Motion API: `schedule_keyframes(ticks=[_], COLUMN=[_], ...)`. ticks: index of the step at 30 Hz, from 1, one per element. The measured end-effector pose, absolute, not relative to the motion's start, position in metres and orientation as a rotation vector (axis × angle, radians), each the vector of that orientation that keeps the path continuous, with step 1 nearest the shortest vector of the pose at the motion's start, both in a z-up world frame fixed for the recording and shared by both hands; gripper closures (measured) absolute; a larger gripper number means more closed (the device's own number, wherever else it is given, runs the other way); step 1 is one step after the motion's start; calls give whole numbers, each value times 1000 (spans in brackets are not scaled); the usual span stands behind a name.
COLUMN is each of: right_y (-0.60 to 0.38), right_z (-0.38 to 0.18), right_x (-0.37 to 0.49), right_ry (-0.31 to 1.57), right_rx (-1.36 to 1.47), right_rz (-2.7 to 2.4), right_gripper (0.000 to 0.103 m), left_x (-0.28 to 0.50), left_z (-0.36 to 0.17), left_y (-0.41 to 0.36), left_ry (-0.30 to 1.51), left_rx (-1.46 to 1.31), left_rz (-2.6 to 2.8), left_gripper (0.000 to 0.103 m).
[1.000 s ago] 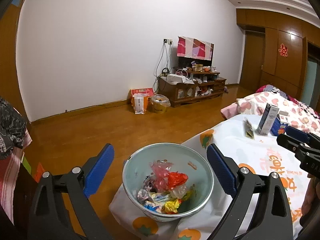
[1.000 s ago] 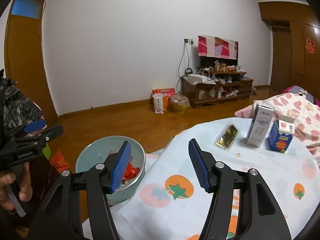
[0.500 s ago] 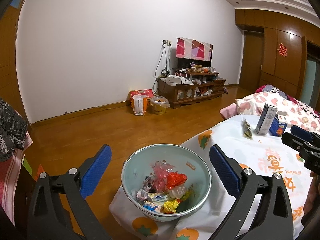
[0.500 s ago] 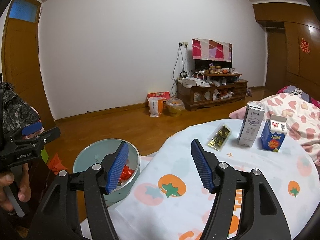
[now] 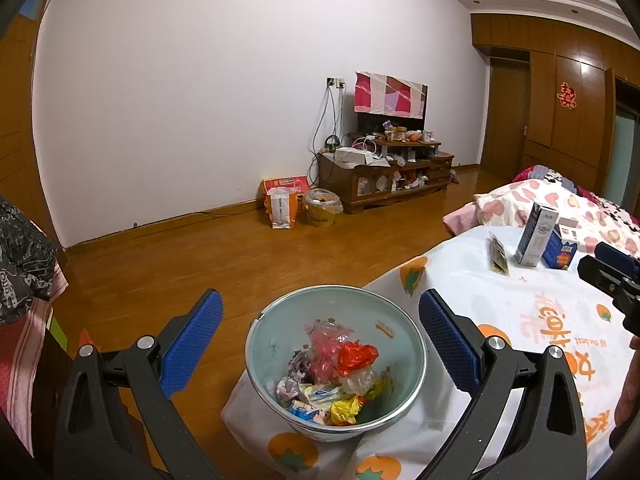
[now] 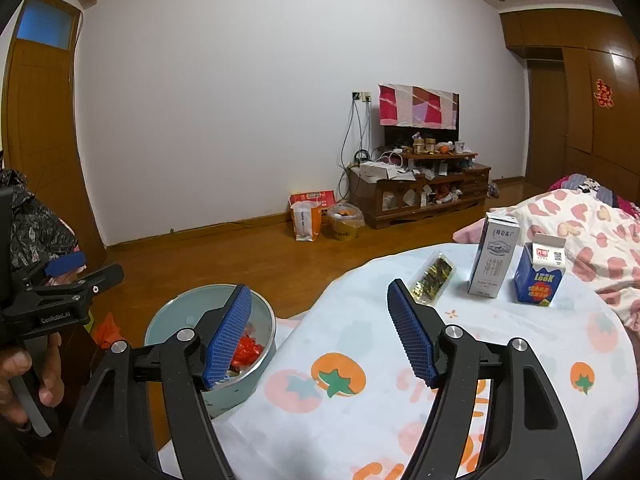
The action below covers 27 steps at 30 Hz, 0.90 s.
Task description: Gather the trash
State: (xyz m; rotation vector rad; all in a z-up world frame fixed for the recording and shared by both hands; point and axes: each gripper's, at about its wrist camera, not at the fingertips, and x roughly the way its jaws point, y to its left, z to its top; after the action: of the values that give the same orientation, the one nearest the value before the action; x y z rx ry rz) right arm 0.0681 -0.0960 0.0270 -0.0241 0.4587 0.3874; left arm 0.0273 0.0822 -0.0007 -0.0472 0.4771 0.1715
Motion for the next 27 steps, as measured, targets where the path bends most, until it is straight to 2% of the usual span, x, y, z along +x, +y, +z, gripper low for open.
schedule_keyframes(ticks=[27], right_y=[-105], right_z=[17], right_x=[66], right_ry=[465], right_rx=[-2], right_rz=[365], right_gripper=[28], left_x=[32], left_z=[-7], left_y=[66], left_ry=[509], left_rx=[-1], left_rz=[124], left_gripper=[7])
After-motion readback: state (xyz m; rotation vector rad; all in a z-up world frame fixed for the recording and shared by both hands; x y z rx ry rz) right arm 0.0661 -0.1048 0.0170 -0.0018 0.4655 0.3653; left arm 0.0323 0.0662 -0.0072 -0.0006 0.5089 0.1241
